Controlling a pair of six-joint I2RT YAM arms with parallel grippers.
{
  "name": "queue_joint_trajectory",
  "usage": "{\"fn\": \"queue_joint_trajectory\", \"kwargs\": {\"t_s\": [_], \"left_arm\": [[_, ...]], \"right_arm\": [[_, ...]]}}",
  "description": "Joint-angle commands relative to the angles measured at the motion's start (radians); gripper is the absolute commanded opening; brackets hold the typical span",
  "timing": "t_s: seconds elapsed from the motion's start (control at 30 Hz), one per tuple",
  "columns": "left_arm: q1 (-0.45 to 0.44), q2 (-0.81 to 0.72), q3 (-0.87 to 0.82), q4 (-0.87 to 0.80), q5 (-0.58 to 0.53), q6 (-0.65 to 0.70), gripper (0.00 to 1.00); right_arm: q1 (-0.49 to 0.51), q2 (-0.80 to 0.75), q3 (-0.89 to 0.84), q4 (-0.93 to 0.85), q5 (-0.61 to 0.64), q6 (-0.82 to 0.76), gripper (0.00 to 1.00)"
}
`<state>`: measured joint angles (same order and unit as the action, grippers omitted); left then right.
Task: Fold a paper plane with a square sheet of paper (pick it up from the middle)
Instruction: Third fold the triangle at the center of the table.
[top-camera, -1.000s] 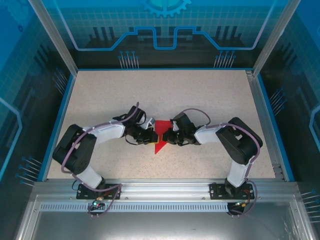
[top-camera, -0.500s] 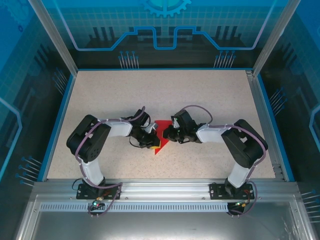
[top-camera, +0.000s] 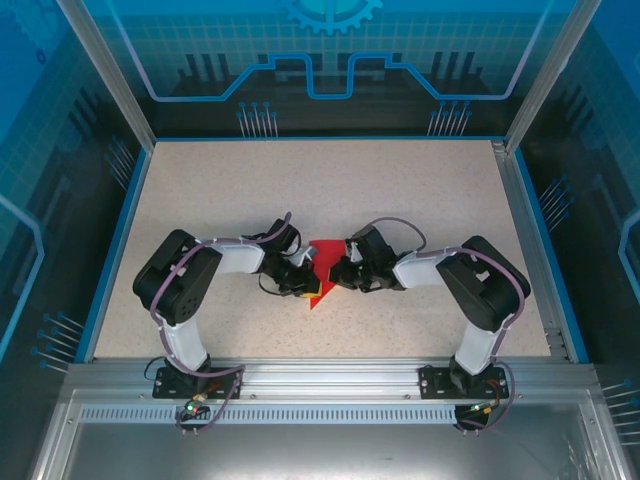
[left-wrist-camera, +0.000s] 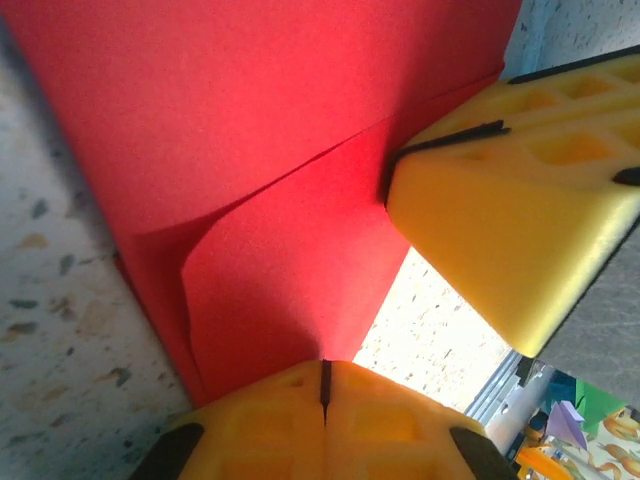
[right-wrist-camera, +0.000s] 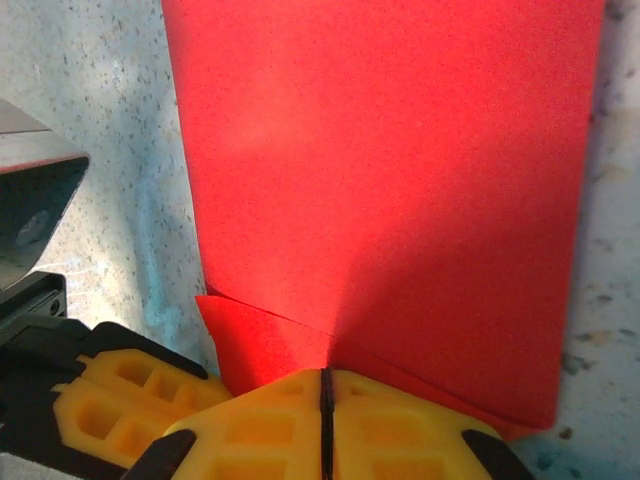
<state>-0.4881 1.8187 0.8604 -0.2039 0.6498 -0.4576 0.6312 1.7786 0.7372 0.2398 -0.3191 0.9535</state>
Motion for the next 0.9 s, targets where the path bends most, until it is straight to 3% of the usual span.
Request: {"fn": "queue_joint_trajectory", "kwargs": {"t_s": [0.0, 0.17, 0.37, 0.5, 0.57, 0.63, 0.77, 0.87], "left_arm": [[-0.004, 0.03, -0.045, -0.07, -0.074, 0.038, 0.03], [-0.001, 0.014, -0.044, -0.104, -0.092, 0.077, 0.03], [0.011, -0.04, -0.003, -0.146, -0.095, 0.112, 0.06], [0.01, -0.125, 0.028, -0.149, -0.074, 0.113, 0.11], [0.011, -0.179, 0.034, -0.139, -0.077, 0.112, 0.13], [0.014, -0.229, 0.033, -0.124, -0.11, 0.099, 0.16], [0.028, -0.249, 0.038, -0.095, -0.145, 0.059, 0.17], [0.033, -0.214, 0.053, -0.083, -0.145, 0.044, 0.17]], "right_arm": [[-0.059, -0.001, -0.062, -0.01, 0.052, -0.012, 0.1], [-0.143, -0.092, -0.075, -0.075, 0.083, -0.077, 0.13], [-0.166, -0.266, -0.04, -0.192, 0.114, -0.162, 0.23], [-0.166, -0.413, -0.057, -0.227, 0.149, -0.187, 0.39], [-0.158, -0.461, -0.061, -0.257, 0.205, -0.183, 0.54], [-0.157, -0.459, -0.045, -0.315, 0.254, -0.179, 0.61], [-0.17, -0.376, 0.013, -0.409, 0.142, -0.177, 0.6], [-0.16, -0.326, -0.011, -0.324, 0.07, -0.134, 0.6]]}}
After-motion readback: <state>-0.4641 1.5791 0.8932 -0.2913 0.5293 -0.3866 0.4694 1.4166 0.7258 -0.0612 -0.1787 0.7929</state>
